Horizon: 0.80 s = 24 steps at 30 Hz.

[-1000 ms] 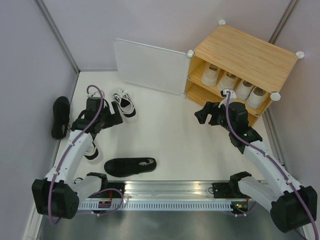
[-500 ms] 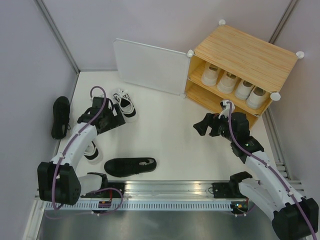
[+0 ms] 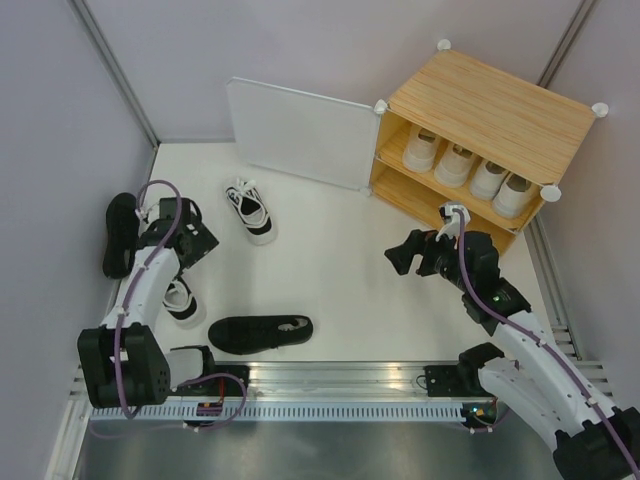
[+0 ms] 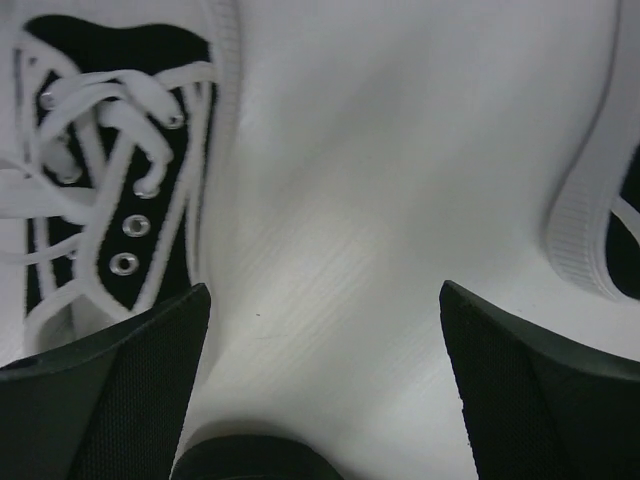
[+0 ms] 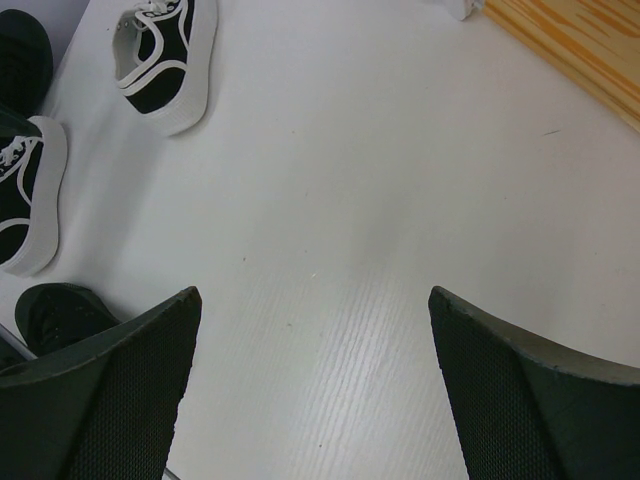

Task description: Place and organize the shoes in the shoe cabinet

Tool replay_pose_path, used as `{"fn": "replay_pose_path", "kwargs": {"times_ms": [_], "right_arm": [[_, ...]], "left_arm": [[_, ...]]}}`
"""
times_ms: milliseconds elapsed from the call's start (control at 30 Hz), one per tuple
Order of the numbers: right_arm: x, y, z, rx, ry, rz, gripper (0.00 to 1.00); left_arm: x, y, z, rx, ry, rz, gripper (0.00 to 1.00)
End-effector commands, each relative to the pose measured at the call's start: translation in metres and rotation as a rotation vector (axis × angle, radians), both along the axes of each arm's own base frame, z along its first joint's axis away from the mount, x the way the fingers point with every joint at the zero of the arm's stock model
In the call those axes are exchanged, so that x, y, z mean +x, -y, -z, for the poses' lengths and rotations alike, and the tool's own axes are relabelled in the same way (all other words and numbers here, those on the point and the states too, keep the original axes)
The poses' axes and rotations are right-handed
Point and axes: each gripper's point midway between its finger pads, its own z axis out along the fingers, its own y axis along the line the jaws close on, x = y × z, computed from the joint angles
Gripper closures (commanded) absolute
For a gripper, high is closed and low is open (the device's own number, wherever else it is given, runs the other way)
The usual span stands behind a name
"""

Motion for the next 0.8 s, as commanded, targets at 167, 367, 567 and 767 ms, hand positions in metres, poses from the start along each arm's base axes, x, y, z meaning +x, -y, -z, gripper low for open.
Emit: {"fn": "replay_pose_path", "kwargs": {"times_ms": [167, 367, 567, 767], "right_arm": [[0.0, 0.004, -0.003, -0.038, 0.038, 0.034, 0.02], [-0.001, 0.004, -0.003, -0.039, 0.046, 0.041, 0.02], [-0.001, 0.005, -0.002, -0.043, 0.049, 0.047, 0.02], [0.0, 0.005, -0.001, -0.046, 0.047, 0.051, 0.02]], "left_arm": [[-0.051, -0.049, 0.019, -0.003, -0.01, -0.306, 0.03], [-0.063, -0.048, 0.049, -0.06, -0.083, -0.353, 0.03], [-0.058, -0.031, 0.08, -0.162, -0.155, -0.322, 0.09], [-0.05, -0.02, 0.091, -0.217, -0.177, -0.261, 0.47]]}}
